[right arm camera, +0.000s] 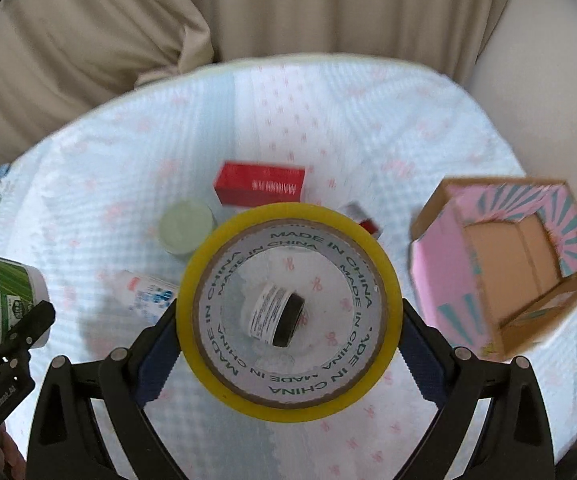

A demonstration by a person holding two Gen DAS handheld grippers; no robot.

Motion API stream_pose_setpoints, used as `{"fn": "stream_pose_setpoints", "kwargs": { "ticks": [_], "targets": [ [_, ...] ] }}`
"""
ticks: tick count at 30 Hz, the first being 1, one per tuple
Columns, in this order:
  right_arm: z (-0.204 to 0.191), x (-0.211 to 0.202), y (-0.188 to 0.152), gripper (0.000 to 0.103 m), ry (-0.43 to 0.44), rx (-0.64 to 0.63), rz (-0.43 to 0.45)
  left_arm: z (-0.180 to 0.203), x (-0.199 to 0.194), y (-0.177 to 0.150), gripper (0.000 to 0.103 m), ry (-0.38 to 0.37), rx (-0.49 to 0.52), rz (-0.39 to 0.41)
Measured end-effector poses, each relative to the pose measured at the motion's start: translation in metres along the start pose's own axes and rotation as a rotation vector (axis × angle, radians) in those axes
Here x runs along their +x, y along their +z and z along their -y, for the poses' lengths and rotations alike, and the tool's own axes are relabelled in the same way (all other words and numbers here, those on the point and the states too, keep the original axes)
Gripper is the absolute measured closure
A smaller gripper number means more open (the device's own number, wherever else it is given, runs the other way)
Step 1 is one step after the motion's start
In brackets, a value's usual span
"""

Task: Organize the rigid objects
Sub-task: 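Carry the jar and tape roll into the cardboard box and release both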

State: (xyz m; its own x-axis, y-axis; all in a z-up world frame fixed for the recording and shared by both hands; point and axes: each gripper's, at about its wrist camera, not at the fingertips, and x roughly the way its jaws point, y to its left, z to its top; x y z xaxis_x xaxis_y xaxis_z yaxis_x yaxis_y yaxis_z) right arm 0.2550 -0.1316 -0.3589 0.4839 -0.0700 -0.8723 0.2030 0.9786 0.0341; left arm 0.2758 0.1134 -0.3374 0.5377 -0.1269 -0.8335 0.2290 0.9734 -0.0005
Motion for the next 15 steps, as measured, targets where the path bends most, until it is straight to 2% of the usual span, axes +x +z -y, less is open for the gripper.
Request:
{"fn": "stream_pose_setpoints", "kwargs": {
  "ticks": [7, 15],
  "targets": [
    [0.022, -0.091, 0.023, 0.007, 0.043, -0.005, 0.063, 0.032, -0.075, 0.025, 0.036, -0.055, 0.026, 0.058],
    [0.094, -0.159, 0.044, 0.007, 0.055, 0.003, 0.115, 0.113, -0.135, 0.059, 0.036, -0.097, 0.078, 0.107]
  ]
}}
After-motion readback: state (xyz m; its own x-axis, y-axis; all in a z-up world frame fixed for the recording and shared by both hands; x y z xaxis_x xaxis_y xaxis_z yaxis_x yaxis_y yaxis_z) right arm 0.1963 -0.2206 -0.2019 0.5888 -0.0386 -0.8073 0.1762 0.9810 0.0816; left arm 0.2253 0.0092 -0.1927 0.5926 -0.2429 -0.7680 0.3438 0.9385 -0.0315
